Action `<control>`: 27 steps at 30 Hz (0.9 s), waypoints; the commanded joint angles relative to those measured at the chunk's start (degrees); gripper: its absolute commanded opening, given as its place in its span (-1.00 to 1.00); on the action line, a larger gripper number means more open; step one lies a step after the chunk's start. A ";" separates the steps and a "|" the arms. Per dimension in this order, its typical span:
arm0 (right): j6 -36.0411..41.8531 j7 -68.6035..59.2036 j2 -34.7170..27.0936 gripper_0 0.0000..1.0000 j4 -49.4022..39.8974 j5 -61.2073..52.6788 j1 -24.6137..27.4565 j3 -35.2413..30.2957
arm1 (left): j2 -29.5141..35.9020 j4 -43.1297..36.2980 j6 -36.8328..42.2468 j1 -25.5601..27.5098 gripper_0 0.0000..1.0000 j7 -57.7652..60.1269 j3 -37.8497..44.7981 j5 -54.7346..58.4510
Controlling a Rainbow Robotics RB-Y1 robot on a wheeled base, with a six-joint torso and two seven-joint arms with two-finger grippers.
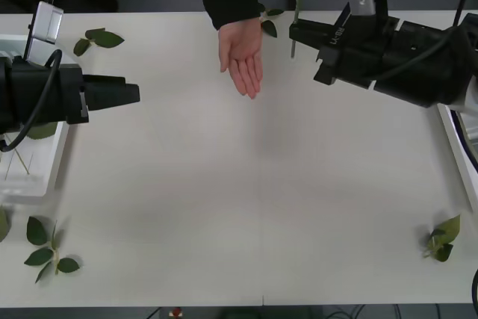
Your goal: Place the red flowers into the right box and the blue flowers into the left box. If a person shows an open palm, hand one flower to the person first, then continue sorting.
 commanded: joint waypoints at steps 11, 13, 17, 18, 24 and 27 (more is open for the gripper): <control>-6.21 3.70 -0.06 -1.00 -1.61 0.82 -1.90 2.38 | 2.35 1.41 2.20 0.22 1.00 -9.95 5.70 0.79; -6.65 3.87 -0.06 -1.00 -1.61 0.65 -1.90 2.38 | 1.82 1.59 2.20 -0.05 1.00 -9.95 6.22 0.62; -6.83 4.23 -0.06 -1.00 -1.61 -0.32 -1.90 2.38 | 0.77 2.03 2.20 -0.84 1.00 -9.95 6.49 -0.09; -6.83 4.31 -0.06 -1.00 -1.69 -0.58 -1.90 2.38 | 0.15 2.03 2.20 -1.10 1.00 -9.95 6.57 -0.61; -6.92 4.49 -0.06 -1.00 -1.61 -0.67 -1.90 2.38 | -3.19 2.03 2.20 -2.33 1.00 -9.95 6.75 -3.43; -6.92 4.58 -0.15 -1.00 -1.61 -0.67 -1.90 2.38 | -3.63 2.03 2.28 -2.60 1.00 -9.86 6.75 -3.95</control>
